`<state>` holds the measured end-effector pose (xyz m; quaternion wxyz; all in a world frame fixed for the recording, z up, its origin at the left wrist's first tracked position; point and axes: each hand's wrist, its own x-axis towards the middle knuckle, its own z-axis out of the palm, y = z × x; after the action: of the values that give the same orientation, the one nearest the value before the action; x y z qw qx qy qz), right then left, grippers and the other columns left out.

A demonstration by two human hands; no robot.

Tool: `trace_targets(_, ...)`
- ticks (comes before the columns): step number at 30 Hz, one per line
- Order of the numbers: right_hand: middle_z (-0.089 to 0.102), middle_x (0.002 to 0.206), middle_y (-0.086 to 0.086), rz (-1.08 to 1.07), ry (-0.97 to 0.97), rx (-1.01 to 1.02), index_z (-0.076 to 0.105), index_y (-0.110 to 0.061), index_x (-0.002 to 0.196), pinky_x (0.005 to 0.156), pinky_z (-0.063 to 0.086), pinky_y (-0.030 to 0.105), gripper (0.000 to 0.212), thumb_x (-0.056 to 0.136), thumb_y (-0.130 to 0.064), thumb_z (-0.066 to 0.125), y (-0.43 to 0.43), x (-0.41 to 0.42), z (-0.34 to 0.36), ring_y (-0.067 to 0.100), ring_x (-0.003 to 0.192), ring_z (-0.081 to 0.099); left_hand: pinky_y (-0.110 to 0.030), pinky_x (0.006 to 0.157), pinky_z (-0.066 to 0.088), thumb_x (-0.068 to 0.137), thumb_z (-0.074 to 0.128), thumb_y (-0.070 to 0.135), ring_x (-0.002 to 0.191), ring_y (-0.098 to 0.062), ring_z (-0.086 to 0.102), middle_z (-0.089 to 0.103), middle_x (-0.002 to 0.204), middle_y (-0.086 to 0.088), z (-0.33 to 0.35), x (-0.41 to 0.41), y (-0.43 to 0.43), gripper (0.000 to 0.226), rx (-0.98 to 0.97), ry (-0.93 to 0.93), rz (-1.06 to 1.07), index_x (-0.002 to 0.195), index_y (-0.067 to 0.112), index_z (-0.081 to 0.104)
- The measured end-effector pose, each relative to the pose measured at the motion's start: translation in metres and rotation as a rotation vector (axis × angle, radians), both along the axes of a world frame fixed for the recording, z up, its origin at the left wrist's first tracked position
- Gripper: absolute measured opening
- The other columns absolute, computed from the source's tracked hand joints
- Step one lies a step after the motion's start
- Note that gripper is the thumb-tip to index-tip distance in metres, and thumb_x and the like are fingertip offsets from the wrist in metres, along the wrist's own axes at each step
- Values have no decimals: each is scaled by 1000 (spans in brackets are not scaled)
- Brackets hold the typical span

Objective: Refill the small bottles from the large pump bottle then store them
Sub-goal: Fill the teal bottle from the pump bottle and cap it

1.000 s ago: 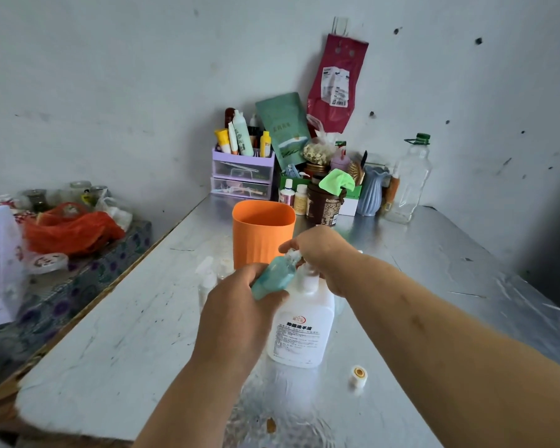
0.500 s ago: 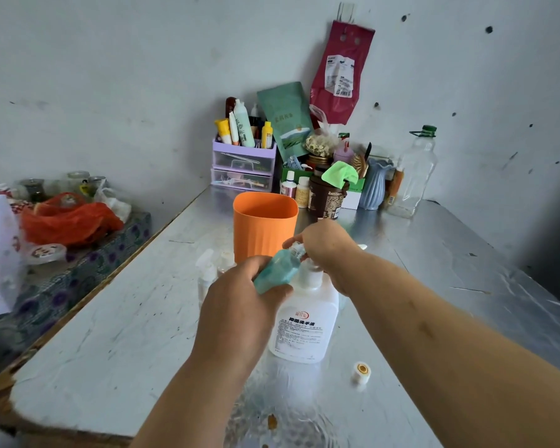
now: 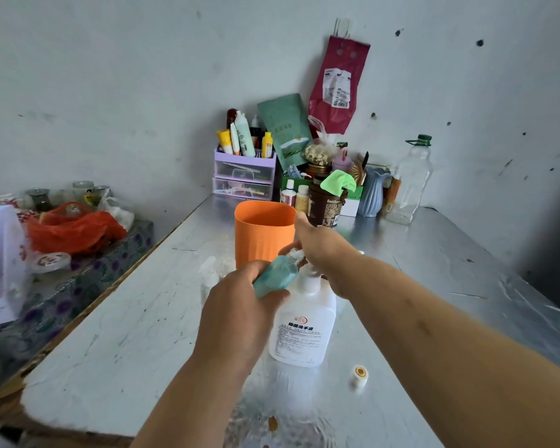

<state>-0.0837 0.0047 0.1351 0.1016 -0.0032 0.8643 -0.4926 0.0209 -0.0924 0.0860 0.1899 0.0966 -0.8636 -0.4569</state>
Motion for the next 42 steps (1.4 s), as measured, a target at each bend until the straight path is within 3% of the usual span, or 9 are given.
trace_targets(4, 55, 118, 12, 27, 18, 58, 50, -6, 132, 93, 38, 37, 71, 96, -60, 22, 3, 5, 8, 27, 103, 50, -37, 87, 54, 85, 72, 33, 96, -11, 65, 70, 110, 12, 2, 1, -1, 40, -12, 2, -2, 124, 33, 62)
trace_targets(13, 56, 123, 15, 32, 43, 93, 53, -4, 128, 101, 40, 41, 60, 101, -48, 23, 3, -5, 2, 28, 108, 51, -38, 83, 56, 85, 72, 34, 92, -10, 65, 69, 102, 15, -1, -3, -2, 36, 4, -1, -13, 120, 35, 63)
trace_targets(17, 55, 109, 19, 108, 103, 158, 51, 6, 126, 81, 37, 32, 43, 104, -22, 26, 5, -6, -2, 23, 92, 45, -37, 84, 55, 84, 73, 32, 92, -10, 65, 70, 103, 13, -3, -5, -3, 39, 7, -12, -5, 122, 34, 63)
trace_targets(21, 52, 127, 30, 43, 37, 123, 47, 9, 127, 80, 38, 36, 37, 103, -10, 27, 3, -5, -3, 23, 90, 38, -36, 85, 54, 85, 73, 32, 94, -12, 65, 70, 109, 11, -6, -6, -3, 40, -9, -24, -6, 124, 33, 62)
trace_targets(24, 57, 124, 25, 76, 53, 167, 52, 3, 128, 89, 43, 40, 45, 103, -26, 27, 0, -5, -7, 24, 88, 45, -35, 85, 54, 85, 72, 34, 95, -11, 64, 69, 109, 12, -6, -3, -3, 40, -12, -28, -16, 124, 33, 62)
trace_targets(27, 64, 116, 9, 10, -17, 27, 58, -6, 124, 73, 42, 31, 65, 98, -53, 22, -1, -7, -5, 20, 81, 52, -34, 86, 54, 85, 72, 36, 95, -10, 64, 69, 110, 13, -3, -1, -4, 41, -19, -15, -15, 125, 34, 61)
trace_targets(32, 61, 96, 3, 50, -21, 51, 60, -7, 122, 50, 29, 25, 67, 100, -53, 17, 4, 3, 9, 12, 62, 40, -36, 88, 54, 86, 72, 35, 97, -10, 65, 69, 113, 14, 0, 0, -4, 42, -7, -2, -19, 126, 34, 61)
trace_targets(39, 63, 115, 13, 13, 7, 43, 61, -6, 118, 94, 45, 39, 66, 98, -54, 21, -1, -14, -6, 26, 102, 57, -40, 86, 55, 85, 73, 35, 95, -12, 66, 70, 109, 13, -1, -2, -4, 42, 4, -10, -14, 125, 35, 61)
trace_targets(42, 63, 115, 15, 29, 24, 53, 61, -5, 118, 94, 44, 39, 63, 100, -49, 21, 1, -17, -9, 27, 104, 57, -39, 85, 56, 85, 72, 36, 95, -11, 65, 70, 108, 13, -2, -3, -4, 41, 3, -10, -14, 124, 35, 61)
